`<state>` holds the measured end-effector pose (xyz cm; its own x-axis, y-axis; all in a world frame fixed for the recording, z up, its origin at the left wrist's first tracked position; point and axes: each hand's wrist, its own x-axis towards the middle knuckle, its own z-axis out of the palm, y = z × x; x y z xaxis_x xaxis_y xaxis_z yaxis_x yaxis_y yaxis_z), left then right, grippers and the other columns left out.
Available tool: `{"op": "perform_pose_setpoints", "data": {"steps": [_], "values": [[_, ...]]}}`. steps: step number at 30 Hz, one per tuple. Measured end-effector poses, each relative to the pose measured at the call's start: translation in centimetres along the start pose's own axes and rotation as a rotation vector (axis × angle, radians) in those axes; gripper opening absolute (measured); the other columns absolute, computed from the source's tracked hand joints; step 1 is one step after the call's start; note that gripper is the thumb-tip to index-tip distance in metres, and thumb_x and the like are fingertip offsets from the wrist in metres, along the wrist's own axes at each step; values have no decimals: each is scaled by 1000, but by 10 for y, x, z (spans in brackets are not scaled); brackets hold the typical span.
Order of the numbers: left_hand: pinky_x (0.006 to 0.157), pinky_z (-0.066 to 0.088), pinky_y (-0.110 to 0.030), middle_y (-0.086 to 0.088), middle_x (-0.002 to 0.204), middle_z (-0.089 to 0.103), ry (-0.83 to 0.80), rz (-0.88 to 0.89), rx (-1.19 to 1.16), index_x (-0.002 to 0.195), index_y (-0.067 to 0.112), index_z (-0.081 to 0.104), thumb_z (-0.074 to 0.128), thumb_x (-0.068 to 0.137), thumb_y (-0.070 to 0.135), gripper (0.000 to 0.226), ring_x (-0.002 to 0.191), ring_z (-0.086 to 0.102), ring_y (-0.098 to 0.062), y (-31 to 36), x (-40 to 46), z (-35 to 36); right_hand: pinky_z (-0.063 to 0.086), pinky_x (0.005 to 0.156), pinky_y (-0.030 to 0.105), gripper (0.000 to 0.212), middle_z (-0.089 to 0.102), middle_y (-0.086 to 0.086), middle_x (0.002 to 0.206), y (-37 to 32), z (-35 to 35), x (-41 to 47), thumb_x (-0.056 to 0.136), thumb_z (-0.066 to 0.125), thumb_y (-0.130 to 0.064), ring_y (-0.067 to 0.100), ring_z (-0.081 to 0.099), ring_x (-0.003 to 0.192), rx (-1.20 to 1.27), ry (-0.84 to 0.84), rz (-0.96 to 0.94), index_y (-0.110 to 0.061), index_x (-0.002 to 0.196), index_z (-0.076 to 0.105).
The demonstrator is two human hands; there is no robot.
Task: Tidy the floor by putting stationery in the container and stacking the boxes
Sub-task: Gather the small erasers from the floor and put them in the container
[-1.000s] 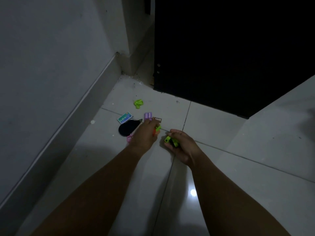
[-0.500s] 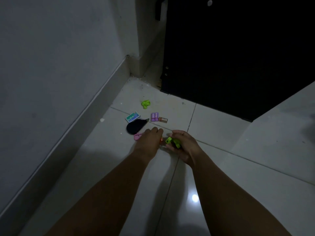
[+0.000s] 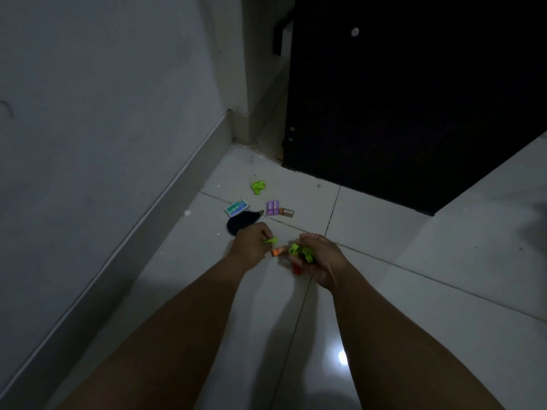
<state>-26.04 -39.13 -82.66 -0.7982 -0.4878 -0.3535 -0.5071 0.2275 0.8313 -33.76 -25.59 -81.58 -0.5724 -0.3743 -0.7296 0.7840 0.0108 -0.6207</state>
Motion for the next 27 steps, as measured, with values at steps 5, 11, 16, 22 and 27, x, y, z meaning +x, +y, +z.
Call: {"op": "perform_pose_setpoints", "data": {"steps": [5, 11, 16, 22, 27], "values": [[66, 54, -29, -8, 83, 61, -204, -216, -495, 97, 8, 62, 61, 88, 4, 9, 75, 60, -20, 27, -3, -3, 59, 54, 32, 6, 61, 17, 85, -2, 5, -10, 89, 54, -2, 28, 62, 73, 41, -58, 31, -5, 89, 59], [71, 59, -24, -10, 90, 68, -303, -165, -522, 115, -7, 60, 55, 91, 2, 26, 80, 67, -18, 42, -6, -4, 57, 75, 39, 21, 69, 14, 84, -6, 3, -18, 88, 47, -20, 27, 69, 75, 242, -270, 69, -9, 90, 65], [57, 52, -12, -7, 86, 68, -263, -44, -200, 108, -2, 66, 66, 85, 6, 25, 68, 67, -8, 47, -3, -12, 60, 74, 38, 15, 67, 18, 99, -4, 5, -18, 91, 55, -14, 29, 66, 87, 195, -224, 29, -5, 101, 62], [55, 46, -4, -15, 108, 62, -111, 34, -96, 112, -1, 61, 72, 81, 12, 35, 88, 56, -13, 51, -2, -8, 59, 58, 31, 7, 64, 20, 95, -8, 8, -16, 91, 56, -5, 29, 68, 79, 190, -82, -71, 0, 92, 61], [68, 45, -1, -18, 122, 62, 4, 64, -213, 131, 5, 50, 57, 91, 5, 42, 100, 55, -15, 58, 2, -9, 59, 59, 32, 10, 64, 15, 89, -9, 5, -22, 90, 58, -7, 25, 67, 71, 124, -106, -24, -8, 99, 62]]}}
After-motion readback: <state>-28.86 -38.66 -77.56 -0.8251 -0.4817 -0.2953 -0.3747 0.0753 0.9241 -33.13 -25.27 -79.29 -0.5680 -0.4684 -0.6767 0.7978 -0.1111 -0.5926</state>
